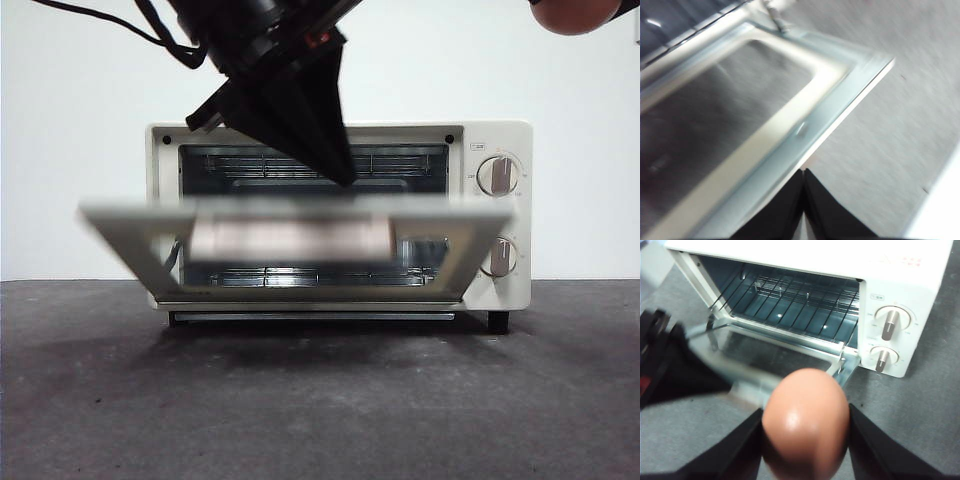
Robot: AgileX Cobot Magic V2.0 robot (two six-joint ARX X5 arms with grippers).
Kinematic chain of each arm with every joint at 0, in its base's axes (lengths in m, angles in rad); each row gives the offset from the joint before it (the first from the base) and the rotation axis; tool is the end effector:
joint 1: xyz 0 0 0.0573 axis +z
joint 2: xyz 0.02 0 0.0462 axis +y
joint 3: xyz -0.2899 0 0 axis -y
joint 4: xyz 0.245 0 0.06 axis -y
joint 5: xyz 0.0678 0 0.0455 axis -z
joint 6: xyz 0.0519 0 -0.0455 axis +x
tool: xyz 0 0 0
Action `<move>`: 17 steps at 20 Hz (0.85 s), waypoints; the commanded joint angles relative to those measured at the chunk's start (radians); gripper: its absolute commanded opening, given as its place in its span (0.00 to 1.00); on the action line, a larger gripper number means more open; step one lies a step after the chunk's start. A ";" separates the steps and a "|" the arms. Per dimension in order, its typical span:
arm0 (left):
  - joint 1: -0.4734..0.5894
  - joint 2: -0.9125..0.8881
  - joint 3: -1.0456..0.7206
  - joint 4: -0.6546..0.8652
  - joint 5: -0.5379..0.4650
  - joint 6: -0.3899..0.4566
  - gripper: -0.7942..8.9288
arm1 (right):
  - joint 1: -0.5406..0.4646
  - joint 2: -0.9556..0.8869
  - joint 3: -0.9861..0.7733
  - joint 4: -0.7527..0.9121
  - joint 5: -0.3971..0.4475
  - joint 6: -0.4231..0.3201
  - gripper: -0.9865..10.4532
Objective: Eggoven
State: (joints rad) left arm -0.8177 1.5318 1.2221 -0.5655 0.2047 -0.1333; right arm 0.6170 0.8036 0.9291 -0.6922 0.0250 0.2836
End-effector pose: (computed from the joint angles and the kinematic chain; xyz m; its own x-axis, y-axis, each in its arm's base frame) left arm 0.2223 -0.2526 0.2846 0.2808 -0.5968 -0.7516 0.7265 0.6439 -0.2398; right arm 0.1274 0.0888 0.3381 0.7024 0.4676 -0.5367 -0.4163 0.8814 0.2232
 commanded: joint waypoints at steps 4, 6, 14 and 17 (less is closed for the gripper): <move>-0.025 -0.141 0.010 -0.005 -0.100 -0.036 0.09 | 0.008 0.092 0.015 0.040 0.000 -0.015 0.09; -0.005 -0.221 0.008 -0.029 -0.132 -0.036 0.09 | 0.008 0.148 0.015 0.094 -0.021 -0.015 0.09; 0.154 -0.619 -0.246 -0.041 -0.134 -0.092 0.09 | -0.004 0.467 0.015 0.401 -0.104 -0.006 0.09; 0.209 -0.749 -0.350 -0.048 -0.130 -0.120 0.09 | -0.014 0.580 0.015 0.510 -0.102 -0.001 0.09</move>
State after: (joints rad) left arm -0.6025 0.7784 0.8604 -0.6258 0.0746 -0.2356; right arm 0.5980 1.3777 0.9291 -0.1883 -0.0784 0.2844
